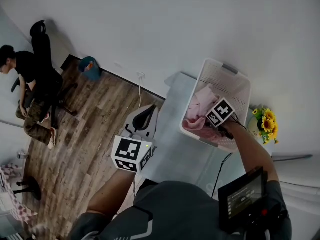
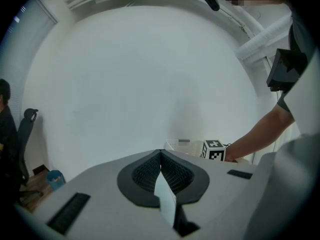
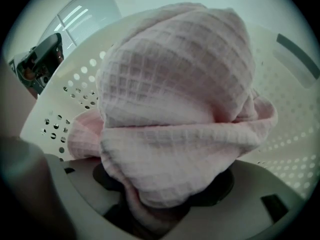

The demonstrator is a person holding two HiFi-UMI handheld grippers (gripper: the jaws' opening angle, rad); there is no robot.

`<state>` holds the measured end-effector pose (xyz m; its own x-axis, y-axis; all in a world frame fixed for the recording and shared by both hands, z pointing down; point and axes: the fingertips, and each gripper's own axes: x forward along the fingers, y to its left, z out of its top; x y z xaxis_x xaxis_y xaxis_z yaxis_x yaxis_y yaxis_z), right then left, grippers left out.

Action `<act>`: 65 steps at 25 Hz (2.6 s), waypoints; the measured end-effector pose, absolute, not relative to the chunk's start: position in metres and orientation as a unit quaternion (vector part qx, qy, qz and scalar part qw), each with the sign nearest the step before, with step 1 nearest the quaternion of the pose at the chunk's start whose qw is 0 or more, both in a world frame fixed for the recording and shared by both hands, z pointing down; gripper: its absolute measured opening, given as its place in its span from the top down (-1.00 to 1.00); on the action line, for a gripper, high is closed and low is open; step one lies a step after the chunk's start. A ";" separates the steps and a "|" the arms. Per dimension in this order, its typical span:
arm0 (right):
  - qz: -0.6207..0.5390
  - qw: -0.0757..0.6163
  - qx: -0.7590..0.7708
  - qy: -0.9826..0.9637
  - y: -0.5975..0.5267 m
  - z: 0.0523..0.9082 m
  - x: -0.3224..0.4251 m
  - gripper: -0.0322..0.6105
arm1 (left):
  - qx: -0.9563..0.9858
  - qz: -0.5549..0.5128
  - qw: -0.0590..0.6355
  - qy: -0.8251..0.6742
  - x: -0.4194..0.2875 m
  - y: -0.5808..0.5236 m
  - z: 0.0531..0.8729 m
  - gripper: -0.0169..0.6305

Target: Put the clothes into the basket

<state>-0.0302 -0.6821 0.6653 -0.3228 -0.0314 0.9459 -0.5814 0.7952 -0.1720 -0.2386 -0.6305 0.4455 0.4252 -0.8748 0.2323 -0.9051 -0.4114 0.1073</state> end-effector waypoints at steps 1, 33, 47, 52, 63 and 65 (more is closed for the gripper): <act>0.252 0.555 0.198 -0.768 -0.681 0.671 -0.029 -0.15 | 0.837 0.071 0.111 -0.532 -0.239 -0.630 0.447 0.92; 0.209 0.610 0.185 -0.741 -0.666 0.716 -0.030 -0.24 | 0.838 0.058 0.110 -0.531 -0.220 -0.599 0.433 0.92; 0.113 0.533 0.251 -0.800 -0.681 0.609 -0.039 -0.41 | 0.849 0.033 0.076 -0.521 -0.191 -0.558 0.398 0.92; 0.077 0.444 0.292 -0.844 -0.675 0.535 -0.039 -0.41 | 0.852 0.026 0.058 -0.519 -0.170 -0.539 0.383 0.92; 0.049 0.268 0.325 -0.905 -0.585 0.412 0.000 -0.40 | 0.848 0.027 0.029 -0.529 -0.121 -0.476 0.356 0.92; 0.050 0.235 0.330 -0.913 -0.565 0.393 0.010 -0.38 | 0.849 0.027 0.028 -0.526 -0.107 -0.460 0.353 0.92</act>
